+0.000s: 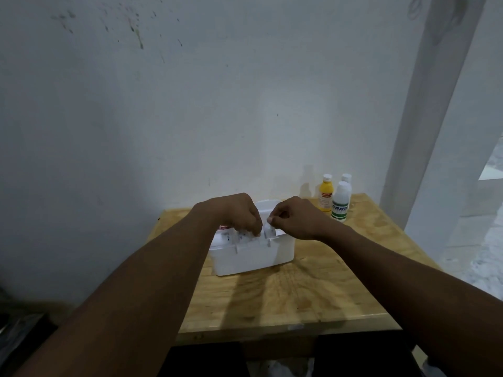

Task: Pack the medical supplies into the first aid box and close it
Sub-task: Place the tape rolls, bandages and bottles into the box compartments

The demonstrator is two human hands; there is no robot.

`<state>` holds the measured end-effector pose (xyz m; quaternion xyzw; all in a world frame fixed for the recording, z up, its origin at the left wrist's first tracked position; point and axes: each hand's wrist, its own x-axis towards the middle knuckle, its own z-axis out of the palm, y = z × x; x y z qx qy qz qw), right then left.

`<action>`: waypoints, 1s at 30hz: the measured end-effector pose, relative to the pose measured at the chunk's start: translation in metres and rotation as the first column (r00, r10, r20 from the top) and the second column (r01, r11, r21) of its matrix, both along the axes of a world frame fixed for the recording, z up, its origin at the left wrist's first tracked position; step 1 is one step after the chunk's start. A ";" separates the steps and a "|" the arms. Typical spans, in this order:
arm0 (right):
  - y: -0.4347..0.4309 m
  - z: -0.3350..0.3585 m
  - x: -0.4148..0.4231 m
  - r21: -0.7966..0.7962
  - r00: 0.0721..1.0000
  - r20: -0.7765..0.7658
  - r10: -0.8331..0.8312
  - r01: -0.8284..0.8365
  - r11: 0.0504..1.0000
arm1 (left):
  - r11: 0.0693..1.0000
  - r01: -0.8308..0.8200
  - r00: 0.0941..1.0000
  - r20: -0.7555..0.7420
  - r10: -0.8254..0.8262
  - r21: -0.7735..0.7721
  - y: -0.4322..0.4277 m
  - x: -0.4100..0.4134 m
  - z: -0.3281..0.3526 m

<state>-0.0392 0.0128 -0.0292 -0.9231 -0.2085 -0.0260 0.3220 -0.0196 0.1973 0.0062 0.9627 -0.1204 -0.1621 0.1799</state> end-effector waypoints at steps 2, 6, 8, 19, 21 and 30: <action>0.002 0.000 0.001 -0.004 1.000 0.000 0.005 -0.005 1.000 | 1.000 0.004 1.000 0.001 -0.004 -0.005 0.001 0.000 0.001; 0.003 -0.001 0.001 -0.008 0.999 -0.035 0.019 -0.020 1.000 | 1.000 0.030 1.000 -0.003 -0.030 -0.004 0.003 -0.001 0.002; 0.002 0.001 0.000 -0.009 1.000 -0.011 0.028 -0.028 1.000 | 0.999 0.041 0.999 -0.008 -0.041 -0.015 0.005 0.000 0.001; 0.000 0.004 -0.004 0.032 0.998 0.051 0.026 -0.027 0.999 | 0.997 0.000 0.999 -0.043 -0.003 -0.078 0.002 0.001 0.002; -0.002 0.002 -0.002 0.058 0.999 0.041 0.000 -0.002 0.998 | 0.998 -0.016 0.999 -0.047 0.012 -0.068 0.003 0.002 0.002; -0.001 -0.003 0.002 0.082 0.999 0.029 -0.045 0.042 0.996 | 0.996 -0.073 0.997 -0.045 0.070 -0.058 0.001 0.003 -0.002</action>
